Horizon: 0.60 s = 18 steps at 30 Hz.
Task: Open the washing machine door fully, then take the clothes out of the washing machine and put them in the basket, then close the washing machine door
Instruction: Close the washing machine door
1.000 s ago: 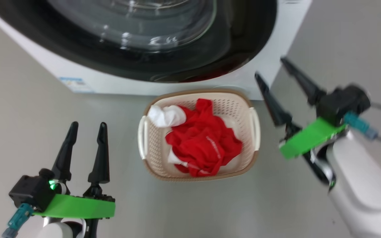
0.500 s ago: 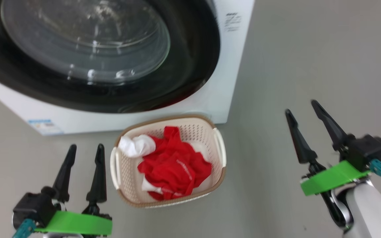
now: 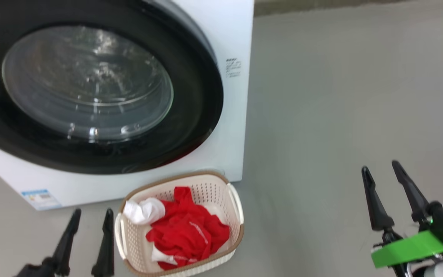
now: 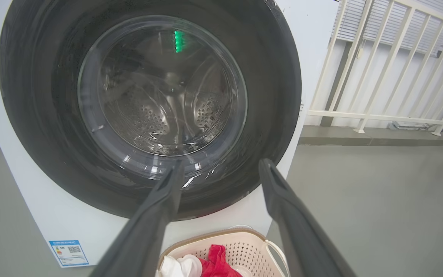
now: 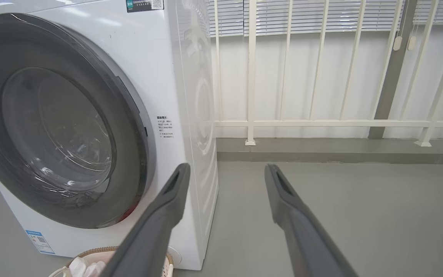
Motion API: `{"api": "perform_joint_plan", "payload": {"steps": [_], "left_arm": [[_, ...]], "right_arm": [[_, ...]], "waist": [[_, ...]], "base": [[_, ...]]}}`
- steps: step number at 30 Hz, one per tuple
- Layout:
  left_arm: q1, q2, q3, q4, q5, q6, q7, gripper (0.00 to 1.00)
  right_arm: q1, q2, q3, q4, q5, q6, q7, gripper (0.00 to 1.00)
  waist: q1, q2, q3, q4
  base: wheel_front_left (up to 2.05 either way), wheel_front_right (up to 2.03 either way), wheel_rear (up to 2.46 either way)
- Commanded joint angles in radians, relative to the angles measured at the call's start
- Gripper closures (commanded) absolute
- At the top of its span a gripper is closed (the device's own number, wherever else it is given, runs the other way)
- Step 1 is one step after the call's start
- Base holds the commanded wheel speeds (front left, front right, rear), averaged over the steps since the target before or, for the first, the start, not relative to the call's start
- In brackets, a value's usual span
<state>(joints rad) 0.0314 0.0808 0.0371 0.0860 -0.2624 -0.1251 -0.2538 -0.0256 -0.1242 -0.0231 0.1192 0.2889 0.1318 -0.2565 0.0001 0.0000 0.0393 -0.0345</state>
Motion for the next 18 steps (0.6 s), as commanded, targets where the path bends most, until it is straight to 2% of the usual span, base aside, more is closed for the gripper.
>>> {"api": "perform_joint_plan", "payload": {"steps": [1,10,18], "left_arm": [[-0.002,0.024,0.030,-0.029,0.007,-0.005,-0.008,0.00],[0.069,0.033,0.033,-0.052,-0.028,-0.005,-0.008,0.00],[0.099,0.033,0.048,-0.056,-0.005,-0.006,-0.008,0.00]], "right_arm": [[0.004,-0.011,0.014,-0.038,-0.008,-0.001,-0.005,0.00],[0.122,-0.020,-0.016,-0.107,0.010,-0.001,-0.005,0.00],[0.144,-0.026,-0.020,-0.134,0.014,-0.001,-0.005,0.00]], "waist": [[-0.0001,0.0000,-0.039,-0.024],[-0.0001,0.0000,-0.085,-0.016],[-0.0001,0.0000,-0.106,-0.011]], "base": [[0.00,0.00,0.00],[0.00,0.00,0.00],[0.00,0.00,0.00]]}}
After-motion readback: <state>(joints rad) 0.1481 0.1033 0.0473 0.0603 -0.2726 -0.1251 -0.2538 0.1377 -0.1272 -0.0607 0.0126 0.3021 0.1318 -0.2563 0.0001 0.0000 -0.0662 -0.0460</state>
